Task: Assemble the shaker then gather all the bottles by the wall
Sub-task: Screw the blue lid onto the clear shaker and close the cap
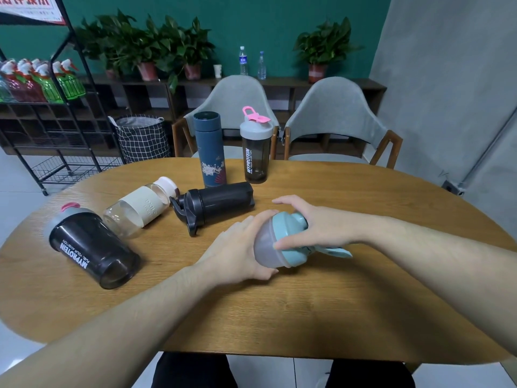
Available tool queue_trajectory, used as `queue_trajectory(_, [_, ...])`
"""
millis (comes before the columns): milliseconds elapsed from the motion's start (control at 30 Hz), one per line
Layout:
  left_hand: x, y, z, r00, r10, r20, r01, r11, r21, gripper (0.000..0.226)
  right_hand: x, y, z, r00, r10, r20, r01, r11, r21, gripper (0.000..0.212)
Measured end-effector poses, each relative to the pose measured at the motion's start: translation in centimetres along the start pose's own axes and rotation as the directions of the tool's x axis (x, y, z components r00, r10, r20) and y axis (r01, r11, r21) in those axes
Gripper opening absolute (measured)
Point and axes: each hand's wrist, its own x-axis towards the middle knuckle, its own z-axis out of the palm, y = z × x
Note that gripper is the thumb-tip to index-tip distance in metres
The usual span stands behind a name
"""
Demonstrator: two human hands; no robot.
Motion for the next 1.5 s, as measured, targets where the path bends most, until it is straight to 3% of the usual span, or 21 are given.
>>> queue_trajectory(133, [-0.3,0.2,0.1,1.000,0.011,-0.001,-0.011,0.999,0.035,0.110,0.2,-0.1,0.2,0.998,0.061,0.013,-0.062,0.994,0.087,0.090])
queue_trajectory(233, [-0.3,0.1,0.2,0.999,0.031,-0.012,-0.029,0.995,0.091,0.106,0.4,-0.2,0.2,0.955,0.226,0.192,-0.284,0.883,0.373,0.084])
queue_trajectory(367, [-0.5,0.2,0.3,0.998,0.052,0.019,-0.054,0.983,0.173,0.106,0.2,0.2,0.5,0.896,0.310,0.317,-0.429,0.788,0.441,0.084])
queue_trajectory(467, [-0.3,-0.1,0.0,0.998,0.053,0.030,-0.056,0.993,0.107,0.106,-0.3,1.1,0.8,0.938,0.248,0.242,-0.340,0.788,0.513,0.082])
queue_trajectory(533, [-0.1,-0.2,-0.3,0.998,0.052,0.041,-0.055,0.997,0.057,0.106,-0.6,1.5,0.8,0.987,0.150,0.058,-0.155,0.787,0.597,0.059])
queue_trajectory(600, [0.0,-0.4,-0.7,0.998,0.045,0.043,-0.044,0.999,-0.026,0.106,-1.1,1.9,0.3,0.997,0.057,-0.059,-0.012,0.817,0.577,0.050])
queue_trajectory(700, [0.2,-0.9,-1.2,0.999,0.008,0.037,-0.002,0.986,-0.168,0.106,-1.7,2.7,-0.4,0.993,-0.100,0.061,0.072,0.931,0.359,0.084])
queue_trajectory(767, [0.4,-0.8,-1.3,0.999,-0.001,0.045,0.009,0.985,-0.175,0.107,-1.7,2.2,-0.1,0.982,-0.128,0.136,0.098,0.973,0.207,0.099])
queue_trajectory(833, [0.4,-0.5,-1.3,0.999,0.007,0.054,0.000,0.992,-0.130,0.107,-1.0,1.8,0.5,0.986,-0.153,0.059,0.143,0.979,0.144,0.103])
queue_trajectory(933, [0.4,-0.4,-1.2,0.998,0.017,0.061,-0.012,0.996,-0.090,0.109,-0.6,1.0,0.9,0.988,-0.141,-0.060,0.147,0.981,0.125,0.088])
queue_trajectory(1100, [0.2,-0.4,-0.5,0.998,0.030,0.055,-0.031,0.999,0.009,0.112,-0.6,0.0,1.5,0.992,0.122,0.004,-0.120,0.960,0.251,0.042])
queue_trajectory(1167, [0.3,-0.4,-0.4,0.999,0.032,0.042,-0.032,0.999,0.005,0.111,-0.8,-0.1,2.0,0.980,0.200,-0.013,-0.186,0.930,0.315,0.048])
queue_trajectory(1300, [0.3,-0.5,-0.6,0.999,0.034,0.021,-0.033,0.998,-0.050,0.109,-0.7,0.2,2.8,0.961,0.275,0.022,-0.248,0.826,0.505,0.082])
queue_trajectory(1433, [0.3,-0.8,-0.8,1.000,0.018,-0.003,-0.018,0.991,-0.132,0.107,-0.5,1.1,2.9,0.956,0.239,-0.171,-0.069,0.749,0.659,0.130])
queue_trajectory(1500, [0.4,-1.1,-0.9,1.000,0.016,0.000,-0.015,0.985,-0.173,0.106,-0.5,1.7,2.7,0.937,0.187,-0.296,0.054,0.758,0.650,0.142])
